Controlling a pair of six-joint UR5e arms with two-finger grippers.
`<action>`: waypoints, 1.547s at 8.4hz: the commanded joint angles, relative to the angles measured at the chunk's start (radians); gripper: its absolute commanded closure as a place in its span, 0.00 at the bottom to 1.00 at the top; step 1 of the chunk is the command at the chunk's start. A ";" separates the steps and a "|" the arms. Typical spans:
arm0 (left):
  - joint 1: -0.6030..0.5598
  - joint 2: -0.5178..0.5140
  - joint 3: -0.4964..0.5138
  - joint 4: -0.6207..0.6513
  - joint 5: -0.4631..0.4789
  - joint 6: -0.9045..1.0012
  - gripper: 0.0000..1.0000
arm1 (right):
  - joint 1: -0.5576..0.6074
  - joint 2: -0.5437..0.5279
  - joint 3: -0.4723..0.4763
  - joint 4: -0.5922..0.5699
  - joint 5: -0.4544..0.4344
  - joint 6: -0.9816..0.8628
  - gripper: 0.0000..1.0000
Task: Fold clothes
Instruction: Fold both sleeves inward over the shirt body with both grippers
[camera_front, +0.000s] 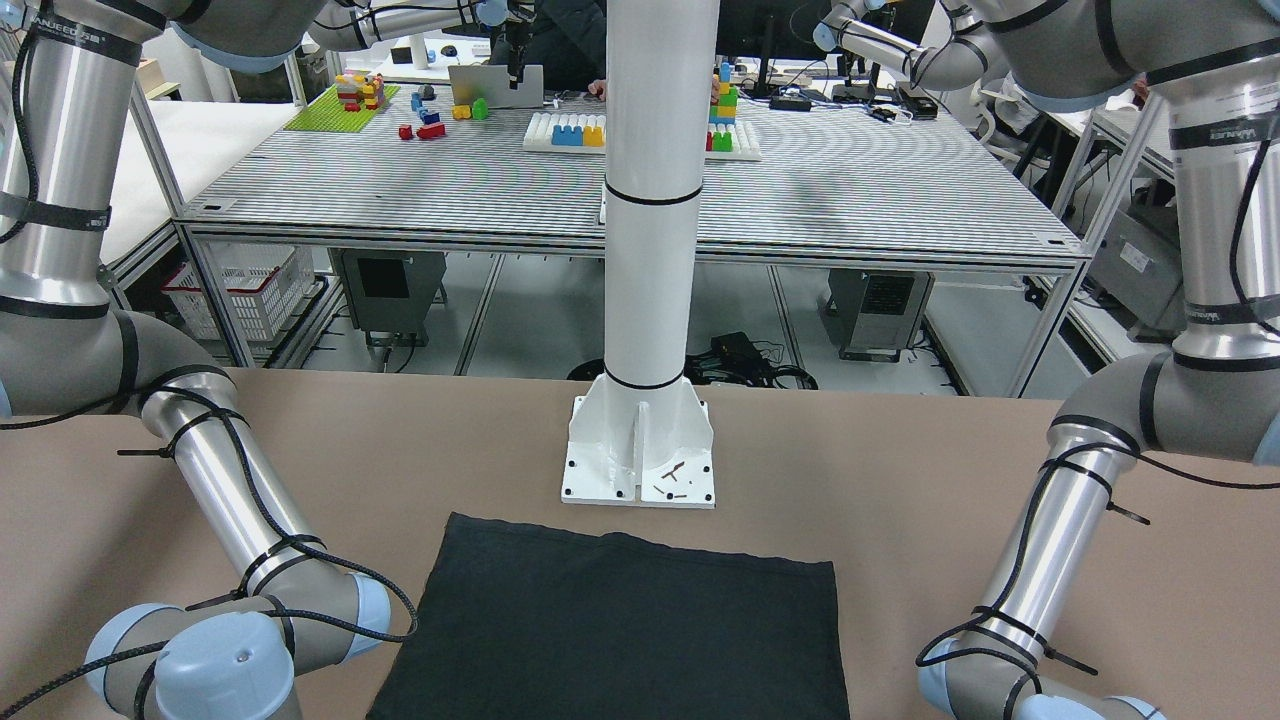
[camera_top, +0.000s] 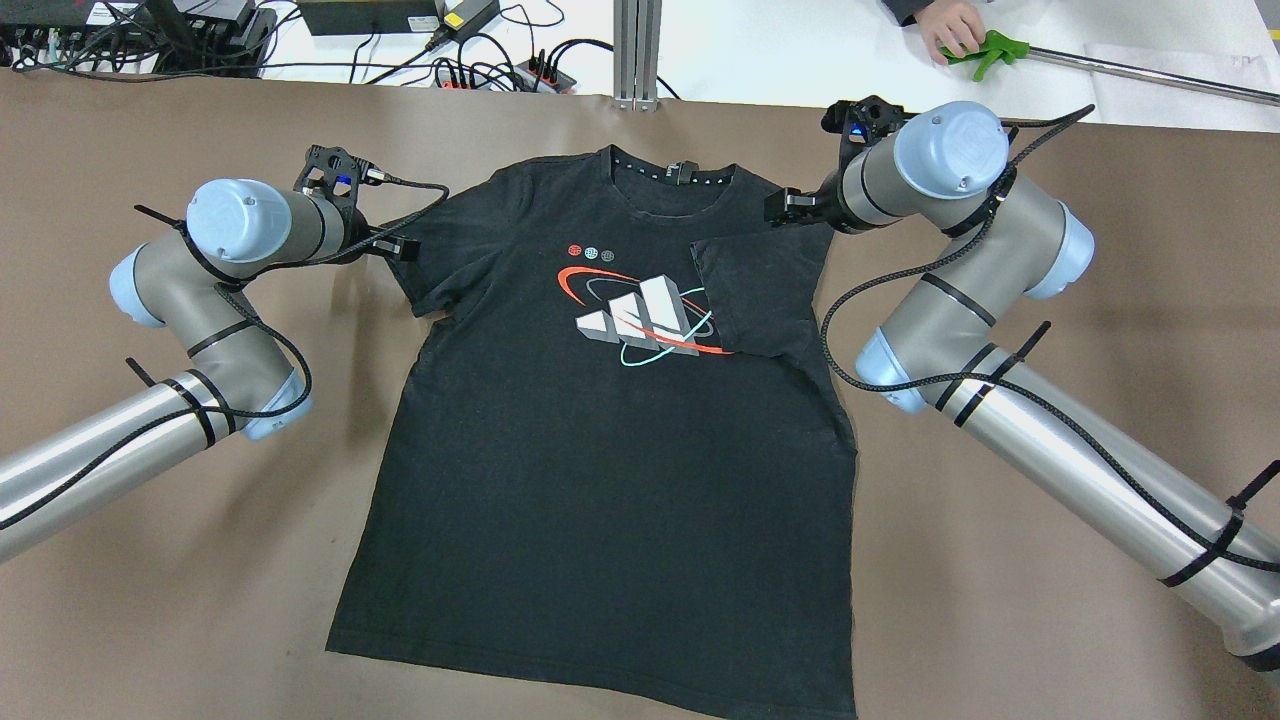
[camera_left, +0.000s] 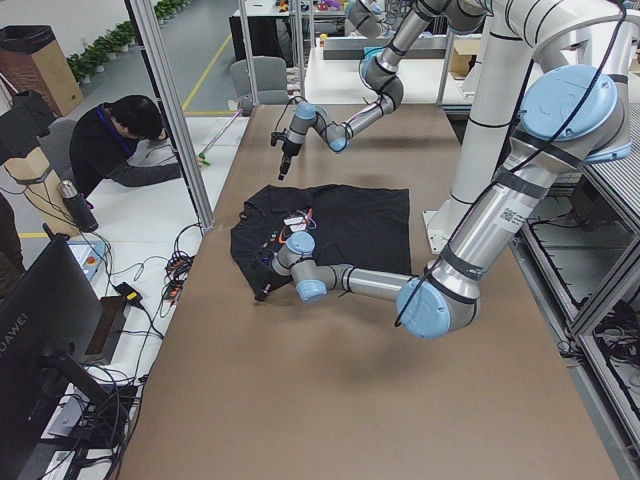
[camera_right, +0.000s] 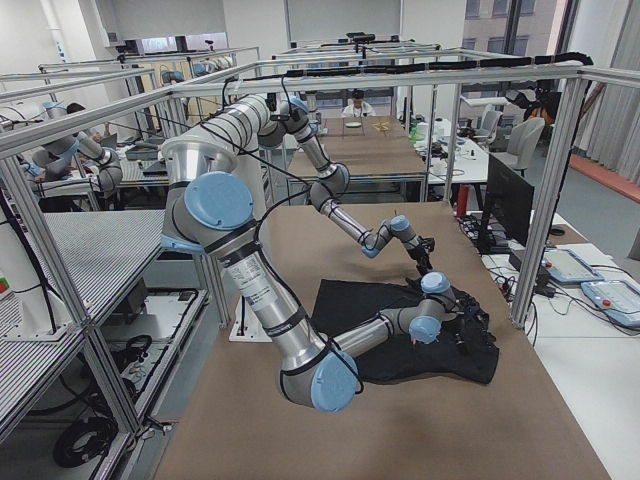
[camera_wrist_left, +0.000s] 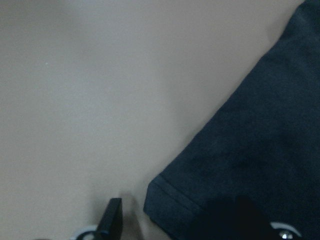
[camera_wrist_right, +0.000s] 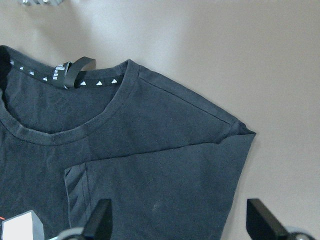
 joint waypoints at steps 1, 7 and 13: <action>0.002 -0.003 0.000 0.000 -0.001 -0.002 0.71 | -0.001 -0.001 0.000 0.000 0.000 0.000 0.06; -0.021 -0.070 -0.015 0.064 -0.039 -0.028 1.00 | -0.001 -0.009 0.002 0.000 0.000 0.000 0.06; 0.029 -0.225 -0.257 0.515 -0.042 -0.225 1.00 | -0.001 -0.044 -0.001 0.059 -0.002 -0.002 0.06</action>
